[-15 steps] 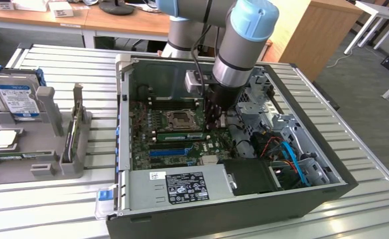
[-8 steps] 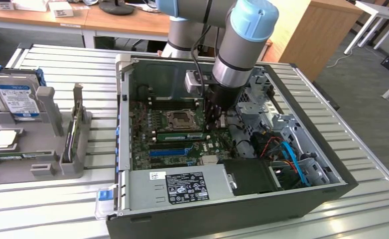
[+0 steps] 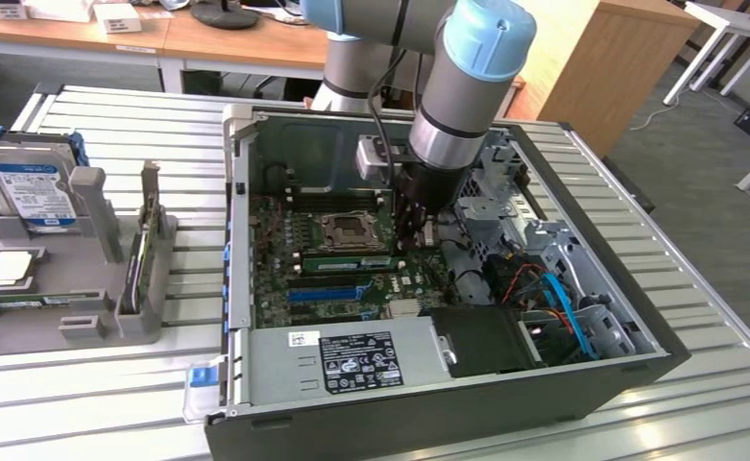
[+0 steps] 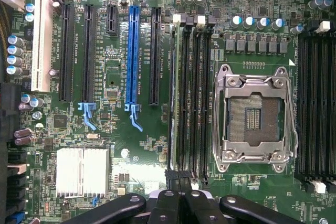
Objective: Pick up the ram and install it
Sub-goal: 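Press down the ram until it locks into place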
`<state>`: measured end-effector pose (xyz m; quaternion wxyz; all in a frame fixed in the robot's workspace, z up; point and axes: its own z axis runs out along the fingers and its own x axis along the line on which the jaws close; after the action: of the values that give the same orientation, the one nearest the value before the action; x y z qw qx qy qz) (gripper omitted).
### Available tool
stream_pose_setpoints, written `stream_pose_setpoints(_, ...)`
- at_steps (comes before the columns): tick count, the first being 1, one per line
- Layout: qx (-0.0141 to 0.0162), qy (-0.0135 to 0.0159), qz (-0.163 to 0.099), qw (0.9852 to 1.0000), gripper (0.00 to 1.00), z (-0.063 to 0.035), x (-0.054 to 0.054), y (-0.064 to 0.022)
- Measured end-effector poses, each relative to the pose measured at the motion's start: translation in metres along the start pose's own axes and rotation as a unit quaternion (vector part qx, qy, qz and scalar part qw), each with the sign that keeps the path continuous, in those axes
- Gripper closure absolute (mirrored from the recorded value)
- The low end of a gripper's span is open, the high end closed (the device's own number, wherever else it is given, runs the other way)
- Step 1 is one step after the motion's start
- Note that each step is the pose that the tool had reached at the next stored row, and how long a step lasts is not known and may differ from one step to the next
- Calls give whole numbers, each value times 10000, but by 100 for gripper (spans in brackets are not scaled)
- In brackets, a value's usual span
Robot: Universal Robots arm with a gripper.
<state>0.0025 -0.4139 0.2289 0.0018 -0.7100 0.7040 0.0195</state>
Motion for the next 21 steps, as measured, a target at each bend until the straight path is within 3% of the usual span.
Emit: stream_pose_setpoints(21, 4, 0, -1, 10000, 89, 31, 1, -1)
